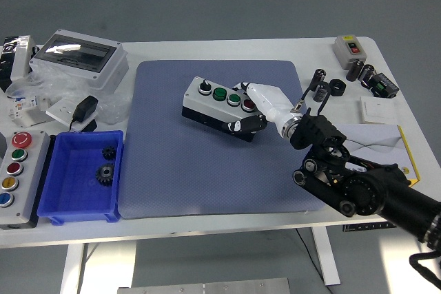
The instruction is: Pick up the button,place it on the desk,press the button,press the button
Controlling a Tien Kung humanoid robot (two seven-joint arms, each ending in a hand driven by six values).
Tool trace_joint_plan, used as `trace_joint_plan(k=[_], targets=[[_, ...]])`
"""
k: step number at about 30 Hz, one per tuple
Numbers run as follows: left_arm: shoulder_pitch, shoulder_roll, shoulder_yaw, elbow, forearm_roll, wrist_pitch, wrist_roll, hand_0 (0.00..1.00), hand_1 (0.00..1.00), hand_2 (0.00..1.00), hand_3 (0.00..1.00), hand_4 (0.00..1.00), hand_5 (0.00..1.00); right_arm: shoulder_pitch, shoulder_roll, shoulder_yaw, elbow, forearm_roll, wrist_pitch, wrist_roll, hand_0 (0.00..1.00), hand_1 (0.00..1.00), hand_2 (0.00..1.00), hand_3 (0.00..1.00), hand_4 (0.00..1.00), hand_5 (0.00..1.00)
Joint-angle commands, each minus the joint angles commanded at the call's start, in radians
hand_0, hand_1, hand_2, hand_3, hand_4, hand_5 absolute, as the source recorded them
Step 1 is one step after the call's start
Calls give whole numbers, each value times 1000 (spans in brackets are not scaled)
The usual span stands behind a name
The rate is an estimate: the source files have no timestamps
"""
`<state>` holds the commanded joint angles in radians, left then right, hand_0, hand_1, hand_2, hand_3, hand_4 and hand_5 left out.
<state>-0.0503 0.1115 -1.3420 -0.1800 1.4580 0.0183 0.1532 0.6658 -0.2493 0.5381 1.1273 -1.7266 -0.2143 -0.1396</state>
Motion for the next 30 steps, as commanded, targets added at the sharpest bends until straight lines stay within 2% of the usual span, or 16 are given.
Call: trace_joint_plan(k=[3, 5, 7, 9, 11, 12, 17, 18, 23, 24, 29, 30], targets=[[3, 0, -5, 0, 4, 1, 0, 625, 594, 546, 601, 659, 457, -15, -66, -27, 105, 14, 50, 12, 108, 293, 312, 353, 185, 9], [2, -1, -6, 0, 5, 2, -2, 625, 595, 546, 603, 660, 466, -27, -104, -51, 169, 5, 46, 21, 106, 291, 303, 350, 183, 2], [1, -3, -6, 0, 6, 2, -4, 625, 595, 546, 603, 660, 466, -40, -114, -66, 219, -18, 25, 26, 106, 291, 303, 350, 183, 2], [0, -5, -3, 0, 6, 2, -6, 625, 595, 546, 603, 660, 466, -54, -106, -70, 248, -59, -3, 33, 106, 291, 303, 350, 183, 2], [-1, -6, 0, 0, 5, 2, -8, 625, 595, 546, 603, 660, 466, -66, -96, -69, 246, -105, -29, 45, 106, 291, 303, 350, 183, 2], [-1, -7, 1, 0, 5, 2, -9, 625, 595, 547, 603, 664, 474, -69, -93, -69, 241, -126, -40, 51, 145, 306, 309, 362, 216, 2], [-1, -9, 2, 0, 6, 2, -9, 625, 595, 547, 603, 664, 474, -79, -93, -76, 219, -221, -82, 77, 145, 306, 309, 362, 216, 2], [-1, -9, 1, 0, 7, 2, -9, 625, 595, 547, 603, 663, 481, -79, -94, -77, 218, -227, -82, 76, 181, 330, 319, 397, 308, 2], [-2, -9, 1, 0, 7, 2, -9, 625, 595, 547, 603, 663, 481, -84, -95, -83, 215, -222, -63, 61, 181, 330, 319, 397, 308, 2], [-2, -9, 2, 0, 7, 1, -9, 625, 595, 548, 604, 664, 484, -86, -94, -83, 215, -217, -58, 58, 222, 357, 326, 407, 377, 7], [-1, -8, 0, 0, 9, 1, -8, 625, 595, 548, 604, 664, 484, -95, -92, -77, 210, -190, -25, 36, 222, 357, 326, 407, 377, 7], [-1, -8, -2, 0, 12, -1, -8, 625, 594, 548, 604, 662, 489, -97, -91, -75, 209, -188, -21, 34, 380, 489, 475, 582, 624, 2]])
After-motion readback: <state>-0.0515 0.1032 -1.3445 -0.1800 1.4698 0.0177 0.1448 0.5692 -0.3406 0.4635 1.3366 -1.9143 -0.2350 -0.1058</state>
